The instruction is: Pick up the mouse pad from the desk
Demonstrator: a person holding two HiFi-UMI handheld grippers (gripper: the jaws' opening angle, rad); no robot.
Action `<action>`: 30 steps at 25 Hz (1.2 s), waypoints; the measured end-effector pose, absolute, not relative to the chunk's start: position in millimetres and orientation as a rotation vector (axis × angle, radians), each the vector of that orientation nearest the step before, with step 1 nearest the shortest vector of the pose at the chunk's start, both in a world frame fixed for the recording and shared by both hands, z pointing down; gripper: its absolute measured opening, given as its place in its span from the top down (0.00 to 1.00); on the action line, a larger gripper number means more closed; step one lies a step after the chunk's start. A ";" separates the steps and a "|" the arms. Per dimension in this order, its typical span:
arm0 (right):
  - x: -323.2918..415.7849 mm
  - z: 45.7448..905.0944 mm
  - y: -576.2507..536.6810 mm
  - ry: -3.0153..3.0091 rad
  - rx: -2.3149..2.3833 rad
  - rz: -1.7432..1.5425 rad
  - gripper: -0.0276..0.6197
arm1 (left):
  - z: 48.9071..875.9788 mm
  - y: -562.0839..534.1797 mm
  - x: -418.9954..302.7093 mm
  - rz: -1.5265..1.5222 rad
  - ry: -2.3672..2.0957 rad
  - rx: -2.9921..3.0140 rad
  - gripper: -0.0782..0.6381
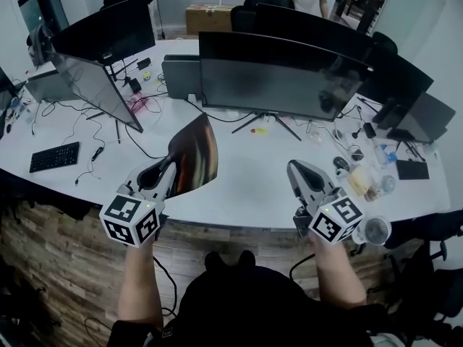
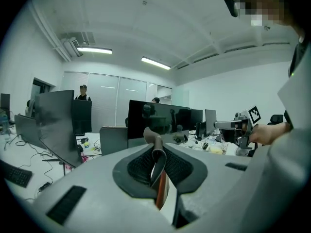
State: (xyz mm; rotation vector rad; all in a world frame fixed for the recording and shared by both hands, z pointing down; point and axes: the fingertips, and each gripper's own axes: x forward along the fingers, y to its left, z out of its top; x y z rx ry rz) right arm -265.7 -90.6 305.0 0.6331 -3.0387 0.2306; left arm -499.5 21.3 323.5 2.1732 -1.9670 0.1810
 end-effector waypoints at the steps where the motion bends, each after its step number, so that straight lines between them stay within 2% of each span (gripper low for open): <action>1: -262.1 302.3 -92.6 -3.045 0.631 0.219 0.95 | 321.4 19.4 -497.1 0.174 -1.985 2.168 0.82; 8: -230.5 295.8 -119.0 -3.060 0.640 0.158 0.95 | 314.6 -7.2 -479.6 0.114 -2.013 2.141 0.83; 16: -204.5 319.4 -146.2 -3.035 0.747 0.237 0.95 | 329.3 -27.4 -473.0 0.148 -2.003 2.127 0.83; 30: -215.4 304.0 -138.2 -3.043 0.665 0.128 0.95 | 328.1 -28.9 -462.3 0.159 -2.019 2.145 0.83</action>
